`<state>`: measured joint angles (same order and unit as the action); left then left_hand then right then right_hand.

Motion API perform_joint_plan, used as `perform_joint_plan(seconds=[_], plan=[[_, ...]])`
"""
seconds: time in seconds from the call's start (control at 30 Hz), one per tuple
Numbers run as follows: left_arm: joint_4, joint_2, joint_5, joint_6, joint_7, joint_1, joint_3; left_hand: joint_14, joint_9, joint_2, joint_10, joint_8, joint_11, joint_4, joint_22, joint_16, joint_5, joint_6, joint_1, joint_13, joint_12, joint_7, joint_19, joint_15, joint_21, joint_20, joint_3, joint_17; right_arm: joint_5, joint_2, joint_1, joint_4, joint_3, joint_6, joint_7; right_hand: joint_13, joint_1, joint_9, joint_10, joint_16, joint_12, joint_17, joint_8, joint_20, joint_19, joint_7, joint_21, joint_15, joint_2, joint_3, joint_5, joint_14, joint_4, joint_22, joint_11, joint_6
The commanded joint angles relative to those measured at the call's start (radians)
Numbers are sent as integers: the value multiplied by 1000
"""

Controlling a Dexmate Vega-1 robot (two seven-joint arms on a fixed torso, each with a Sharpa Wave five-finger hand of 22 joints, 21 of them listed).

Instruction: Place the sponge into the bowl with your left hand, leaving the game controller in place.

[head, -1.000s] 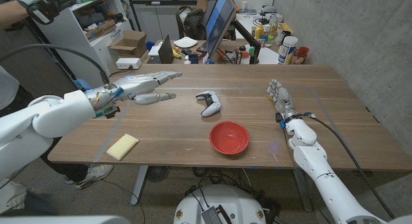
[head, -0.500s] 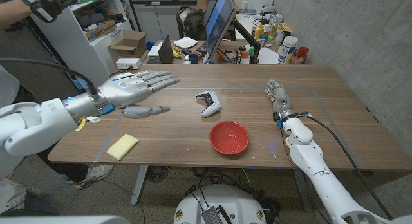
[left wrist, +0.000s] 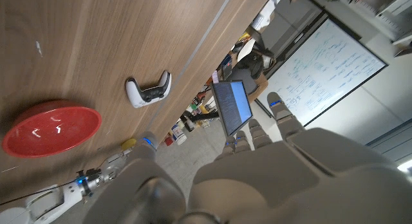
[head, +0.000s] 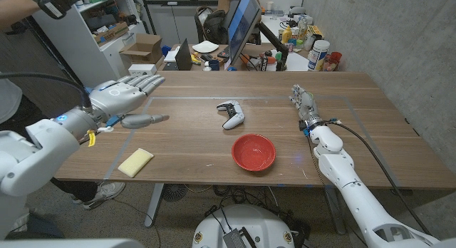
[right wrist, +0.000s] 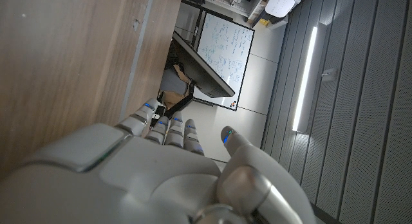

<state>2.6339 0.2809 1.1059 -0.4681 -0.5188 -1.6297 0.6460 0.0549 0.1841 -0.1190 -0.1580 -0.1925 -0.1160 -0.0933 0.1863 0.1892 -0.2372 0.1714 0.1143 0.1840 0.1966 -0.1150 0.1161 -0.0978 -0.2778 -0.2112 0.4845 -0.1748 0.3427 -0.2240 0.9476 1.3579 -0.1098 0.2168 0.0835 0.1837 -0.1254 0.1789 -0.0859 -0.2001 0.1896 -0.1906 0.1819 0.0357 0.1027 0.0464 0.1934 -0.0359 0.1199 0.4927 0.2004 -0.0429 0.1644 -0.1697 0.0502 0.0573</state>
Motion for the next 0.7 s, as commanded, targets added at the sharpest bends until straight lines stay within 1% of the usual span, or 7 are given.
perform_joint_plan(seconds=[0.03,0.1,0.13,0.2,0.33,0.37,0.7], plan=[[198,-222,329,371,-252,-74,-123,-3,2,-22,-9,0,-69,-9,-1,2,-3,57,-3,3,2,-54,7,-57,14,-5,-17,-5,-1,7,-56,-41,-12,5,47,5,13,3,-9,2,6,-2,6,68,14,5,7,1,44,-1,8,2,2,-4,-1,5],[204,-219,374,422,-356,-44,-152,5,1,-33,-34,10,-94,-11,-2,-2,-2,89,-9,3,-6,-69,4,-78,24,-6,-33,-5,-3,6,-61,-46,-14,4,56,5,13,3,-9,3,6,-2,6,69,14,5,8,1,44,0,8,2,1,-4,-1,5],[191,-240,346,423,-227,-90,-132,7,1,-37,-39,11,-99,-11,-2,-2,-3,98,-12,3,-7,-78,4,-87,27,-6,-40,-6,-4,7,-65,-50,-16,7,60,5,13,3,-9,3,6,-1,6,69,14,5,8,1,44,0,8,2,1,-4,-1,5],[190,-247,400,458,-221,-98,-150,-1,1,-41,-39,8,-102,-11,-2,1,-4,99,-18,3,-5,-84,8,-98,32,-6,-53,-6,-4,9,-73,-62,-18,9,70,5,14,3,-9,3,6,-1,6,69,15,5,8,1,44,0,8,3,1,-4,-1,5],[179,-228,328,501,-253,-94,-116,-3,1,-42,-39,5,-102,-10,-1,1,-6,94,-22,3,-3,-90,15,-99,35,-6,-64,-6,-8,11,-79,-66,-18,3,72,5,14,3,-10,3,6,0,6,68,15,5,8,1,43,0,9,3,0,-4,-1,6],[172,-235,305,510,-221,-100,-105,-2,1,-41,-39,4,-102,-10,-1,1,-6,94,-23,3,-3,-91,16,-99,36,-6,-66,-6,-9,10,-81,-67,-18,3,75,5,14,3,-9,3,6,0,6,68,15,5,8,2,43,0,9,3,0,-4,-1,6],[78,-153,290,578,-228,-67,-119,15,1,-30,-38,1,-80,-16,-4,-4,-15,90,-11,3,0,-94,25,-73,53,-3,-90,-7,-13,9,-93,-88,-13,11,92,4,15,3,-11,4,7,1,7,67,16,6,8,2,42,1,10,5,-2,-4,-1,6]])
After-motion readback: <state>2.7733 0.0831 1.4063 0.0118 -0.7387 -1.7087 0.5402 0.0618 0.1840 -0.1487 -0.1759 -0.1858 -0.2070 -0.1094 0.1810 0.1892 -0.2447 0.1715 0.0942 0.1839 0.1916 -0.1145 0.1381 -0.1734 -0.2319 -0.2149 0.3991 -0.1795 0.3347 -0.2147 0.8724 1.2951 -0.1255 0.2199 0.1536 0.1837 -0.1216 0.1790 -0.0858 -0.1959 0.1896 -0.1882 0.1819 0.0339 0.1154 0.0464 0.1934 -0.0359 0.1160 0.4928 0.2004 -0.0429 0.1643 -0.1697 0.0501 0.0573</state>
